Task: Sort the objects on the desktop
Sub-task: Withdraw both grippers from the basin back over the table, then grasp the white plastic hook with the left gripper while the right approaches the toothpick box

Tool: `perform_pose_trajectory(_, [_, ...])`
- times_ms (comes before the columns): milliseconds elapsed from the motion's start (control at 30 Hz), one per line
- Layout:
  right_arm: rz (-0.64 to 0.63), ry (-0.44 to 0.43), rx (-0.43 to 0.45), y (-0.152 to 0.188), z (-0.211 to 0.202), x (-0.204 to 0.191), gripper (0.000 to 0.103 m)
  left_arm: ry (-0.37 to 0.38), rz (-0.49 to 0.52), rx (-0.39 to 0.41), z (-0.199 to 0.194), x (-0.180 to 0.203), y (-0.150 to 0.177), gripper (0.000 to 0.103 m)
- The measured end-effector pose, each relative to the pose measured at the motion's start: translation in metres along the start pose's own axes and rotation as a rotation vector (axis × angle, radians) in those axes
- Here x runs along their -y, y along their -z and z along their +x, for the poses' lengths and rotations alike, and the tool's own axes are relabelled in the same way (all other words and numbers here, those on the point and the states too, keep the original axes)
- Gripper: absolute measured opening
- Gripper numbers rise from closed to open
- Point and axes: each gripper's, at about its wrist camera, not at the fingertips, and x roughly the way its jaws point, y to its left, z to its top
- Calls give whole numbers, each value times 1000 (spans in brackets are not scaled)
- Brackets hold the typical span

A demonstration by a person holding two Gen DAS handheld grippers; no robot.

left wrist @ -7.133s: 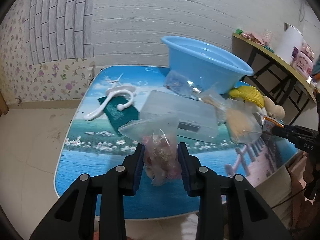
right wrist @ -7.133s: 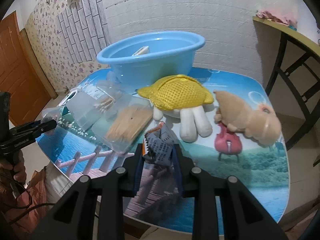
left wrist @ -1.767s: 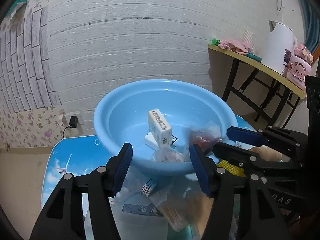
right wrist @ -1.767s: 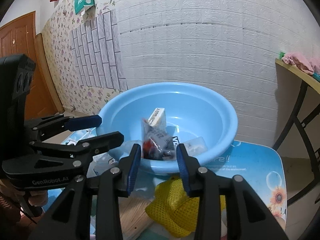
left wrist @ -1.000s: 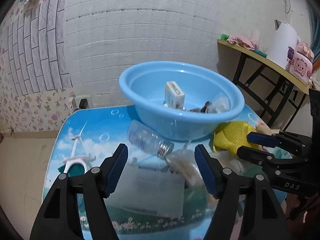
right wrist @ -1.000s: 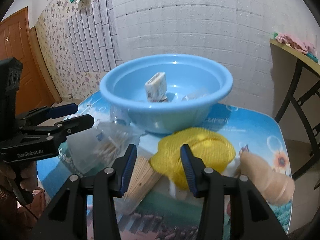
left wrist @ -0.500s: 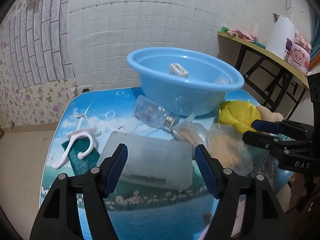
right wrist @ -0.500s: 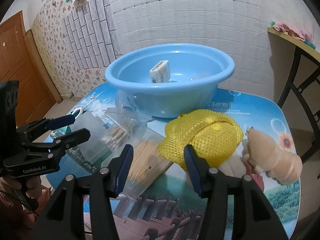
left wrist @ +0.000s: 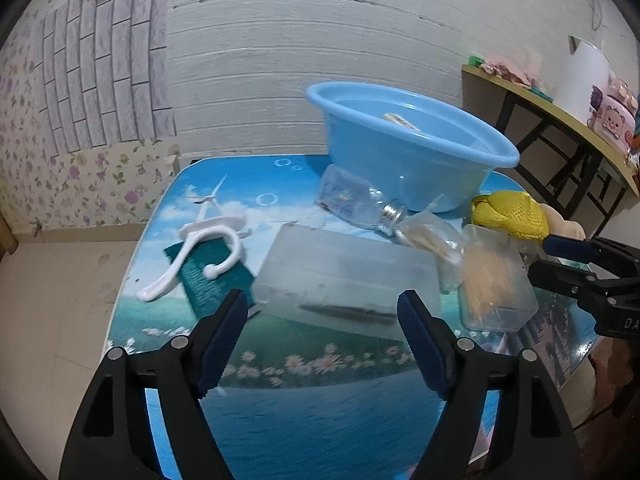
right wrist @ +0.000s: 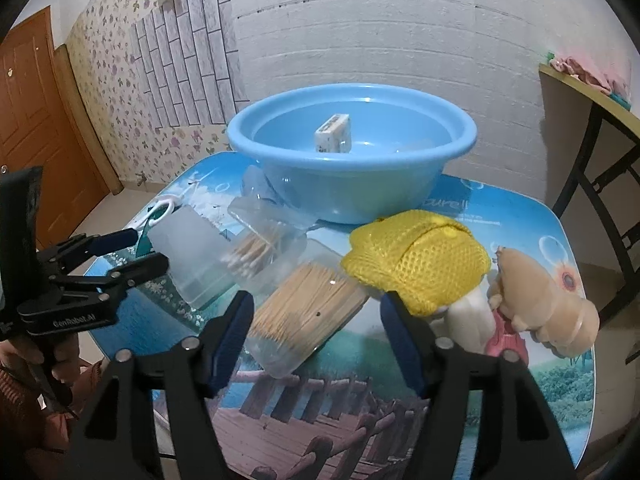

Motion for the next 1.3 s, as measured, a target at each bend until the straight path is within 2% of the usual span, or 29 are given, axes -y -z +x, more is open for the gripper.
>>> perform_pose_trajectory(167, [22, 6, -14, 1, 4, -3, 77, -25, -23, 0, -2, -15, 3, 78])
perform_pose_trajectory(333, [68, -8, -39, -1, 8, -7, 77, -44, -51, -5, 1, -27, 5, 78])
perform_pose_trajectory(700, [49, 9, -80, -3, 20, -19, 77, -76, -69, 27, 8, -57, -11, 78])
perform_pose_trajectory(1033, [58, 31, -118, -4, 33, -26, 78, -80, -46, -27, 41, -69, -31, 78])
perform_pose_trajectory(1100, [51, 46, -122, -4, 36, -28, 80, -69, -44, -44, 46, -70, -33, 74])
perform_pose_trajectory(1133, [51, 47, -126, -4, 37, -29, 80, -62, -41, -54, 49, -70, -33, 67])
perform_pose_trajectory(1167, [54, 45, -130, -3, 39, -28, 80, -56, -37, -65, 51, -70, -33, 55])
perform_pose_trajectory(1200, [55, 46, -131, -3, 39, -28, 81, -55, -37, -73, 53, -70, -32, 51])
perform_pose_trajectory(1300, [33, 53, -137, -2, 41, -29, 81, -43, -27, -64, 49, -69, -32, 49])
